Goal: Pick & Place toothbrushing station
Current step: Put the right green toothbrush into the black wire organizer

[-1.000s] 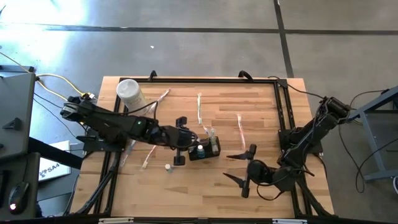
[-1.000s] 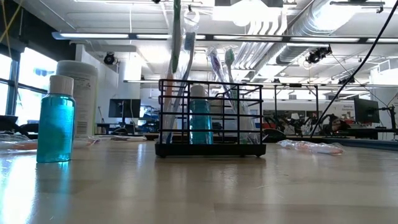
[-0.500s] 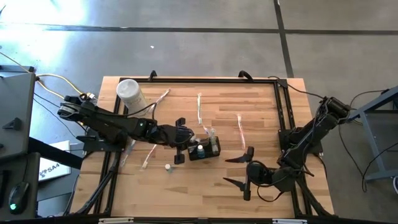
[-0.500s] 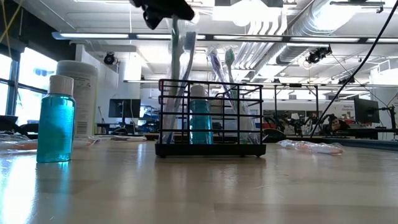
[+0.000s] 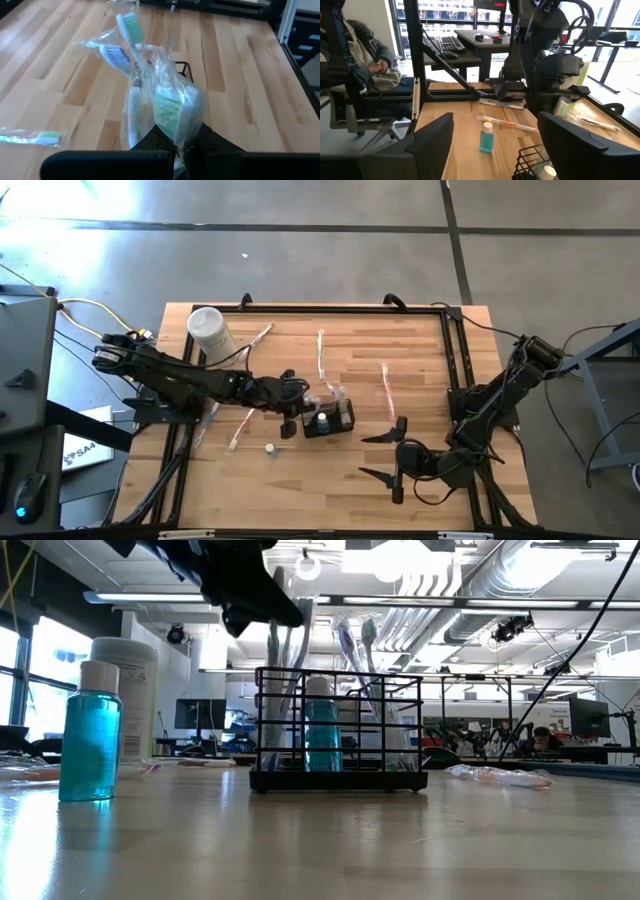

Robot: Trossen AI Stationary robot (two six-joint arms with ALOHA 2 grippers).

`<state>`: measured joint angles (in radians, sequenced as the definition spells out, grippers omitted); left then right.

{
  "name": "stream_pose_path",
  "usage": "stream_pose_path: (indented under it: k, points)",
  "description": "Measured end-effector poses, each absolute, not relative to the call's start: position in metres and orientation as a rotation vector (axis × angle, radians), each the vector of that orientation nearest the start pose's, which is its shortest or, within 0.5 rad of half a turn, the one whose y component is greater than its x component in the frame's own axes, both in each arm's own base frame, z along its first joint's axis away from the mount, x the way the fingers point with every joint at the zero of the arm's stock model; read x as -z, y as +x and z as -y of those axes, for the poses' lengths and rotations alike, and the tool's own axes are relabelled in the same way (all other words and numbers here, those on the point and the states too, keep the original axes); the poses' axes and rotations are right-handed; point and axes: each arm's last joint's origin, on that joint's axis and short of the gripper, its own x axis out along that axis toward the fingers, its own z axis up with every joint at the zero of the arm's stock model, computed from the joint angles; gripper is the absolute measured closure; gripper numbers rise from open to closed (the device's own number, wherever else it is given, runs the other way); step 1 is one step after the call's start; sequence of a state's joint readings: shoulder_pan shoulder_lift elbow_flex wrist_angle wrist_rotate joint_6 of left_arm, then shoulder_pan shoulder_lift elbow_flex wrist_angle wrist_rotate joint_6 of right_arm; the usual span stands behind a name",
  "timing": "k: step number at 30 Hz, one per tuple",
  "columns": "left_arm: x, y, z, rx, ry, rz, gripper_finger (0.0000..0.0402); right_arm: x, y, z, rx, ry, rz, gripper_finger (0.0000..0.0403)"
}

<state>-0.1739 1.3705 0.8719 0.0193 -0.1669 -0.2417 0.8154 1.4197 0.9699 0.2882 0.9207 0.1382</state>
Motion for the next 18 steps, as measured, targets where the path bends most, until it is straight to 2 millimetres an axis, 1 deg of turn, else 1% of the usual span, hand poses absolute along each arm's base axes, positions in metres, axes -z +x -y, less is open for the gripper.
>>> stream_pose_path:
  k: [5,10,14,18]
  points:
    - [-0.245,0.291,0.045,-0.06,-0.16,-0.466,0.0391,-0.298,0.23,-0.211,0.112,0.014,-0.097,0.0121]
    - [-0.238,0.291,0.041,-0.096,-0.211,-0.482,0.0385,-0.298,0.23,-0.211,0.108,0.013,-0.098,0.0121]
    - [-0.238,0.291,0.041,-0.095,-0.22,-0.481,0.0387,-0.298,0.232,-0.209,0.112,0.014,-0.098,0.0121]
    - [-0.238,0.291,0.041,-0.106,-0.286,-0.482,0.038,-0.298,0.233,-0.208,0.116,0.015,-0.098,0.0121]
